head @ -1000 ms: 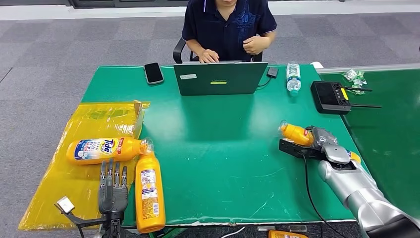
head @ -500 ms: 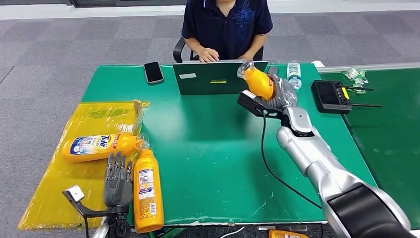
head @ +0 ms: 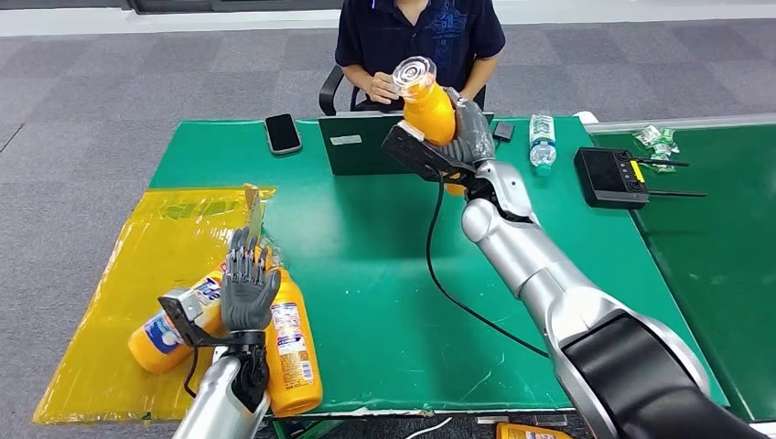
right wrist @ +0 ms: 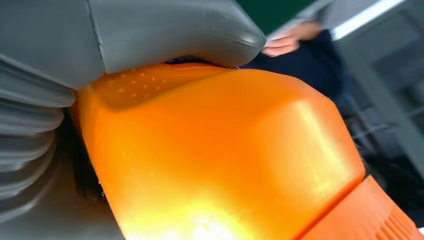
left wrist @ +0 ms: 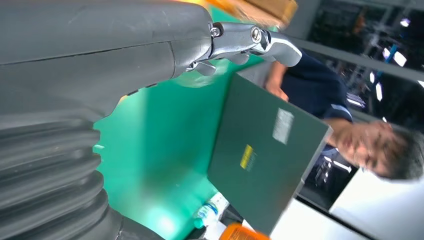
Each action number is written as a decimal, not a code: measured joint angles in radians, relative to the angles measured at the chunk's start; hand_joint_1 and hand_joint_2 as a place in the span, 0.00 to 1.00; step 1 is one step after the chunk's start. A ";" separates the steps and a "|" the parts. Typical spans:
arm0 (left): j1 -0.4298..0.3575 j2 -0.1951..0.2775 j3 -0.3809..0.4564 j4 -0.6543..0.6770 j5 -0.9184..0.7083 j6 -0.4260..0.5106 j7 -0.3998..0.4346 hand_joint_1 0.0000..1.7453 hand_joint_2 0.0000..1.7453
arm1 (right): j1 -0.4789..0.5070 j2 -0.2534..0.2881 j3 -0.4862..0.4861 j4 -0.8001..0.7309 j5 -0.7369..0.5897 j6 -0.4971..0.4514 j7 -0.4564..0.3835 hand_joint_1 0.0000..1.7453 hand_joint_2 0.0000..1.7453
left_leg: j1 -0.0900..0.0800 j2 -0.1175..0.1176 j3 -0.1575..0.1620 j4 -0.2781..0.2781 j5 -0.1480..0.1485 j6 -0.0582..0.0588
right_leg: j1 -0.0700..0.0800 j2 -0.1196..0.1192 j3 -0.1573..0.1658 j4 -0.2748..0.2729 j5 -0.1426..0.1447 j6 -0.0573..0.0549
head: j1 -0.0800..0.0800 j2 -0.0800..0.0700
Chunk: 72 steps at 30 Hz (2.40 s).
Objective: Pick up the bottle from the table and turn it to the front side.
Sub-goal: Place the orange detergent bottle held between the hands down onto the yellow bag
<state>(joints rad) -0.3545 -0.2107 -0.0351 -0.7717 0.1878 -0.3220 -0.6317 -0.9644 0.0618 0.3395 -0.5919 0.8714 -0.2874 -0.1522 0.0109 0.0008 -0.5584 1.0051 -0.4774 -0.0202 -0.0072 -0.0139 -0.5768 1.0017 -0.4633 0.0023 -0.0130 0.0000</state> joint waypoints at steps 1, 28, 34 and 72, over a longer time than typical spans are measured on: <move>-0.020 -0.003 -0.006 0.015 -0.011 0.010 -0.006 0.00 1.00 | -0.008 0.011 -0.001 0.002 -0.013 0.000 -0.010 1.00 1.00 | 0.000 0.000 0.000 0.000 0.000 0.000 | 0.000 0.000 0.000 0.000 0.000 0.000 | 0.000 0.000; -0.256 -0.071 -0.047 0.166 -0.081 0.082 -0.017 0.00 1.00 | -0.074 0.180 -0.022 -0.037 -0.178 0.072 -0.074 1.00 1.00 | 0.000 0.001 -0.001 0.000 0.000 0.000 | 0.000 0.001 -0.002 0.000 0.000 0.000 | 0.000 0.000; -0.277 -0.084 -0.054 0.190 -0.082 0.088 -0.016 0.00 1.00 | -0.088 0.188 -0.023 -0.043 -0.196 0.076 -0.072 1.00 1.00 | 0.000 0.001 -0.001 0.000 0.000 0.000 | 0.000 0.001 -0.002 0.000 0.000 0.000 | 0.000 0.000; -0.457 -0.122 -0.130 0.242 -0.019 0.197 -0.011 0.00 1.00 | -0.134 0.255 -0.023 -0.056 -0.387 0.155 -0.104 1.00 1.00 | -0.001 0.002 -0.002 0.001 0.000 -0.001 | 0.000 0.003 -0.004 0.001 0.001 -0.001 | 0.000 0.000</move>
<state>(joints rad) -0.8112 -0.3330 -0.1654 -0.5298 0.1685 -0.1249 -0.6429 -1.0986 0.3166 0.3162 -0.6477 0.4843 -0.1329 -0.2559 0.0103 0.0031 -0.5602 1.0058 -0.4770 -0.0207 -0.0067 -0.0114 -0.5806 1.0027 -0.4622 0.0011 -0.0130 0.0000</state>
